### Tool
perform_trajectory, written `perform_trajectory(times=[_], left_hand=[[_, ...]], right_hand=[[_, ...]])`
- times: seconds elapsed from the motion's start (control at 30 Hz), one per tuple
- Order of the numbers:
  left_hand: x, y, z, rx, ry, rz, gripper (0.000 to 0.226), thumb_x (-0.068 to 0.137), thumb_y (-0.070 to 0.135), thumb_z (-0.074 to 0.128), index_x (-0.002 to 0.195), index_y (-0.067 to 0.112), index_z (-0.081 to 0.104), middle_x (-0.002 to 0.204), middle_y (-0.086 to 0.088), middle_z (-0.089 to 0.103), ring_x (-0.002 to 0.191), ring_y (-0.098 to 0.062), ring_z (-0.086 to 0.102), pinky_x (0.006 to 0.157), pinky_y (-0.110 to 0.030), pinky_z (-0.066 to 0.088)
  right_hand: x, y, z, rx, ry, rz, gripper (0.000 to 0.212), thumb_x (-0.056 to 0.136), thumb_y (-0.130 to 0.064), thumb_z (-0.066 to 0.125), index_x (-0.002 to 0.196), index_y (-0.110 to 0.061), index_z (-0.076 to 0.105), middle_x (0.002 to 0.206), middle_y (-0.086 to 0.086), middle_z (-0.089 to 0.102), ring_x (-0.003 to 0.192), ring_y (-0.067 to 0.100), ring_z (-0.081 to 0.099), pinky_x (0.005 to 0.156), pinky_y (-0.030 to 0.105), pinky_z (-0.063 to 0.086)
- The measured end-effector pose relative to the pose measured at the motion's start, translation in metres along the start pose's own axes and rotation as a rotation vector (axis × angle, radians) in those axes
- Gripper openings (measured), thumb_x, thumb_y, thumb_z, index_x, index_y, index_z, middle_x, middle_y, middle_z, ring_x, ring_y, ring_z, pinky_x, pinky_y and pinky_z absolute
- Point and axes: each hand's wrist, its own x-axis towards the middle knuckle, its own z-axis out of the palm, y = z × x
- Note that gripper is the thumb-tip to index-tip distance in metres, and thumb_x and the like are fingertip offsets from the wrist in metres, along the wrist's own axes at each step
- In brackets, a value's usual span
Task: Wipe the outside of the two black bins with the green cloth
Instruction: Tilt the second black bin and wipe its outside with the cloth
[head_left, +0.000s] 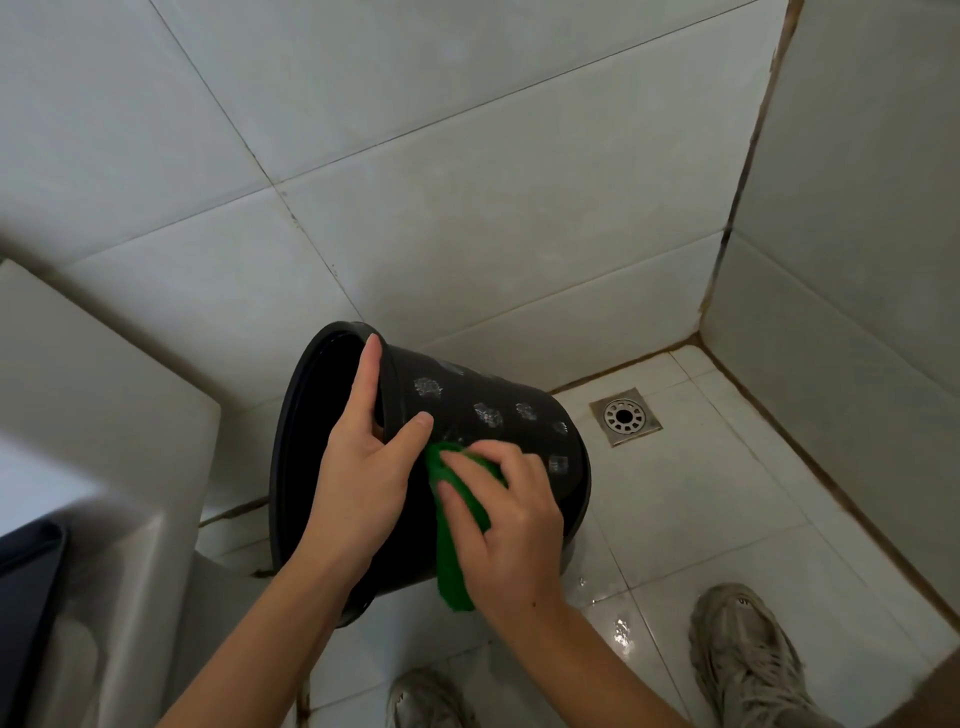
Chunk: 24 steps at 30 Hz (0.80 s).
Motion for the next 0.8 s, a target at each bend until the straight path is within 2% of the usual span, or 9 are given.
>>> perform_trajectory(times=[0.07,0.17,0.23,0.3,0.4,0.5,0.63,0.73,0.8], left_hand=[[0.000,0.001,0.001,0.001,-0.001,0.003,0.074,0.097,0.005,0.054,0.151,0.044,0.021,0.098,0.042,0.064,0.102,0.006,0.065,0.088,-0.020,0.051],[0.002,-0.001,0.000,0.017,0.012,0.009,0.074,0.096,0.006,0.055,0.151,0.044,0.023,0.103,0.037,0.066,0.103,0.005,0.064,0.092,-0.022,0.049],[0.004,-0.001,0.000,0.039,0.018,0.016,0.074,0.096,0.007,0.056,0.150,0.045,0.023,0.103,0.037,0.065,0.099,0.007,0.064,0.088,-0.019,0.050],[0.003,-0.001,0.001,0.052,0.014,0.019,0.074,0.097,0.008,0.055,0.150,0.046,0.021,0.110,0.034,0.061,0.096,0.008,0.064,0.081,-0.014,0.051],[0.002,-0.001,0.001,0.044,0.000,0.013,0.074,0.097,0.009,0.055,0.151,0.046,0.019,0.121,0.028,0.054,0.103,0.007,0.062,0.082,-0.013,0.051],[0.004,-0.003,0.002,0.053,0.014,0.022,0.075,0.097,0.009,0.055,0.151,0.046,0.019,0.108,0.022,0.060,0.092,0.001,0.065,0.081,-0.017,0.050],[0.004,0.000,0.003,0.066,0.007,0.023,0.074,0.097,0.006,0.053,0.152,0.041,0.019,0.087,0.043,0.063,0.082,0.013,0.064,0.070,-0.010,0.052],[0.003,-0.001,0.003,0.054,0.008,0.023,0.075,0.097,0.005,0.054,0.153,0.041,0.019,0.089,0.045,0.062,0.089,0.011,0.065,0.074,-0.013,0.052],[0.004,-0.003,0.003,0.044,0.011,0.019,0.074,0.097,0.007,0.054,0.152,0.043,0.019,0.090,0.044,0.063,0.090,0.009,0.066,0.079,-0.019,0.051]], right_hand=[[0.005,0.002,-0.001,-0.020,-0.020,-0.005,0.028,0.092,-0.031,0.053,0.107,-0.017,0.073,0.099,-0.003,0.064,0.085,0.010,0.054,0.070,0.008,0.036],[0.031,0.003,0.002,-0.071,-0.042,0.154,0.029,0.091,-0.036,0.052,0.105,-0.021,0.073,0.097,-0.008,0.064,0.083,0.010,0.054,0.065,0.005,0.028],[0.035,0.000,0.004,-0.085,-0.051,0.213,0.030,0.091,-0.037,0.052,0.105,-0.022,0.073,0.097,-0.008,0.063,0.083,0.010,0.054,0.064,0.006,0.026],[0.025,-0.005,0.000,-0.086,-0.066,0.180,0.034,0.091,-0.039,0.048,0.106,-0.021,0.073,0.098,-0.008,0.063,0.083,0.006,0.052,0.065,0.005,0.029],[0.015,-0.007,-0.007,-0.065,-0.108,0.109,0.034,0.091,-0.038,0.048,0.107,-0.020,0.072,0.098,-0.008,0.064,0.084,0.005,0.051,0.068,0.003,0.029],[0.035,-0.002,-0.003,-0.078,-0.117,0.173,0.028,0.091,-0.036,0.054,0.106,-0.021,0.073,0.098,-0.008,0.063,0.085,0.007,0.052,0.065,0.006,0.027],[0.026,-0.010,0.002,-0.084,-0.060,0.193,0.030,0.092,-0.036,0.052,0.107,-0.021,0.072,0.099,-0.008,0.063,0.085,0.006,0.051,0.066,0.005,0.028],[0.007,-0.008,-0.003,-0.042,-0.053,0.100,0.031,0.092,-0.035,0.050,0.108,-0.020,0.072,0.099,-0.007,0.063,0.084,0.005,0.052,0.069,0.006,0.035],[0.016,0.000,-0.001,-0.067,-0.032,0.112,0.031,0.091,-0.036,0.050,0.106,-0.020,0.073,0.098,-0.006,0.064,0.083,0.007,0.053,0.067,0.011,0.037]])
